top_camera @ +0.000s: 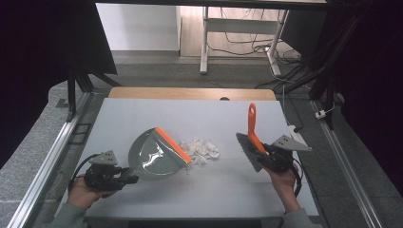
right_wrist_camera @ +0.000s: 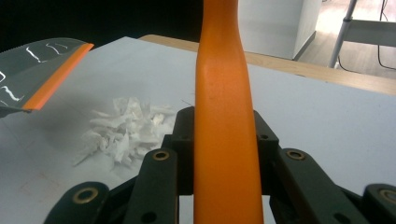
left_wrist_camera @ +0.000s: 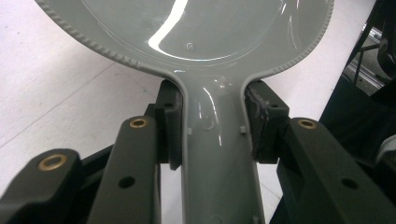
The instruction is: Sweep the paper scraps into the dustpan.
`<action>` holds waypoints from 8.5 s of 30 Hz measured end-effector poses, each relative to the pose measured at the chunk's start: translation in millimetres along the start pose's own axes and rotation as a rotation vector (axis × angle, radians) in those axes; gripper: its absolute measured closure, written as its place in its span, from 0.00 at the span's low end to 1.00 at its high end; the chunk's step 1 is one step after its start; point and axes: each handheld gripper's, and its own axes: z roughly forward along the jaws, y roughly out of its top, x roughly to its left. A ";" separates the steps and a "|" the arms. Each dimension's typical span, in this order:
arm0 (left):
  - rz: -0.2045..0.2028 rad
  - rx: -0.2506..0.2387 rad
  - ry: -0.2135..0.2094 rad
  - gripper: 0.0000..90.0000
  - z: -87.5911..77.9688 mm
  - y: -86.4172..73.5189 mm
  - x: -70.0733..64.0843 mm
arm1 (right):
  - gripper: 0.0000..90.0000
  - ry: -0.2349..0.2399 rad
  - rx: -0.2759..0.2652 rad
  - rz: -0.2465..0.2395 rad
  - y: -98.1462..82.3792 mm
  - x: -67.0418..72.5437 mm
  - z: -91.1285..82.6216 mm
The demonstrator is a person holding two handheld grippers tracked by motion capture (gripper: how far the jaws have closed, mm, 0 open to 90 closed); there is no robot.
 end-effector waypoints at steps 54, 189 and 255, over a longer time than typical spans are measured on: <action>0.026 0.093 -0.022 0.68 3.7 -18.1 2.1 | 0.78 0.029 0.033 0.056 24.2 10.5 80.4; 0.024 0.213 -0.091 0.68 43.8 -20.8 1.7 | 0.78 0.301 0.308 -0.241 1.1 160.3 186.5; 0.020 0.216 -0.093 0.68 46.9 -20.6 0.3 | 0.78 0.204 0.353 -0.110 5.4 118.4 196.2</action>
